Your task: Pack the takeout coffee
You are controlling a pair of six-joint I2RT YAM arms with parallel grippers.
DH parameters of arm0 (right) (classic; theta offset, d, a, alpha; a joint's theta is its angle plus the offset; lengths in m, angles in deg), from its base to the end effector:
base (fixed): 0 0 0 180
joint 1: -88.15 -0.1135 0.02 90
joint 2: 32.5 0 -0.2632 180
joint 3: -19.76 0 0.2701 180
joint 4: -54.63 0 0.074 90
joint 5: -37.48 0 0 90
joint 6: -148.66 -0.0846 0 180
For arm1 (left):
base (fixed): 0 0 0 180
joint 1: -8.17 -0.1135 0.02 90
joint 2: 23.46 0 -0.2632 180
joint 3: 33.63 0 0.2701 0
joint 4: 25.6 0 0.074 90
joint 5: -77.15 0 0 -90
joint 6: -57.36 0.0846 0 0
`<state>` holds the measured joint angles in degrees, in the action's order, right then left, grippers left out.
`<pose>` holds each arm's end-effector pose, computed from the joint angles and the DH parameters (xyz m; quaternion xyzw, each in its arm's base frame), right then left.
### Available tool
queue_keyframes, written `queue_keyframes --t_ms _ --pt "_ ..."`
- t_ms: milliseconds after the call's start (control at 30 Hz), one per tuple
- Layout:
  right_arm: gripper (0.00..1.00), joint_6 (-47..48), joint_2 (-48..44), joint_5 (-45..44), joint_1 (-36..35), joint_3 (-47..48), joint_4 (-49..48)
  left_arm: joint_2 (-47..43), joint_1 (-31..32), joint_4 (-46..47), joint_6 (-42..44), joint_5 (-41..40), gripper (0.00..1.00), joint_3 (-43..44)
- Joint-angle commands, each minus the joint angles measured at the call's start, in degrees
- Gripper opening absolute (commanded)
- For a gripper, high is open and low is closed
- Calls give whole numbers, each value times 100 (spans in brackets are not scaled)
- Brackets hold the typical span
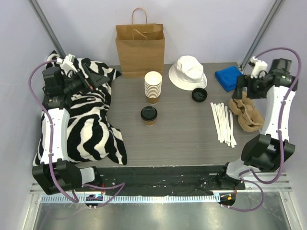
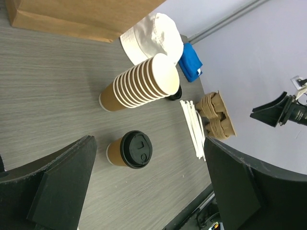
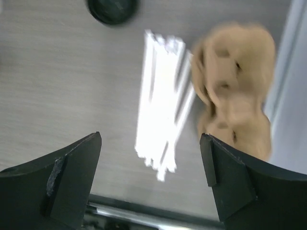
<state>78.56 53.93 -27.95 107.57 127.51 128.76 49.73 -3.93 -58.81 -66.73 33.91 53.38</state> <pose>0.3384 -0.0820 0.3541 -0.0717 0.9258 0.0851 0.3613 0.3362 0.0090 0.3862 -0.0829 0.7790 -0.4191 0.4590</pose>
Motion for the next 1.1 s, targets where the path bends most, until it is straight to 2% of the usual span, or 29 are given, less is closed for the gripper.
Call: queue_keyframes --t_ms 0,167,333,600,700,800,833,900,933,1000,1067 --pt "92 1358 75 -532 580 247 1384 -384 6 8 262 219 100 -131" --pt "85 1482 461 -928 879 -192 1350 -507 6 -1 359 386 100 -219" --pt "79 1447 594 -1253 888 -807 718 -490 6 -27 368 518 100 -201" --pt "70 1376 1068 -1429 888 -711 375 -481 6 17 332 536 100 -245" --pt "59 1376 1130 -1526 888 -720 269 -481 6 17 341 509 100 -254" --pt "37 1420 1192 -1692 888 -764 207 -437 6 69 280 492 100 -228" --pt "24 1429 1174 -1719 888 -773 207 -428 6 87 227 483 100 -210" --pt "15 1464 1078 -1746 888 -746 259 -402 14 104 209 474 100 -166" --pt "7 1499 1025 -1728 888 -711 295 -402 6 96 192 474 100 -131" --pt "1 1569 771 -1615 888 -545 443 -411 6 96 200 457 100 -79" --pt "1 1701 490 -1527 879 -361 532 -393 6 70 235 439 100 26"
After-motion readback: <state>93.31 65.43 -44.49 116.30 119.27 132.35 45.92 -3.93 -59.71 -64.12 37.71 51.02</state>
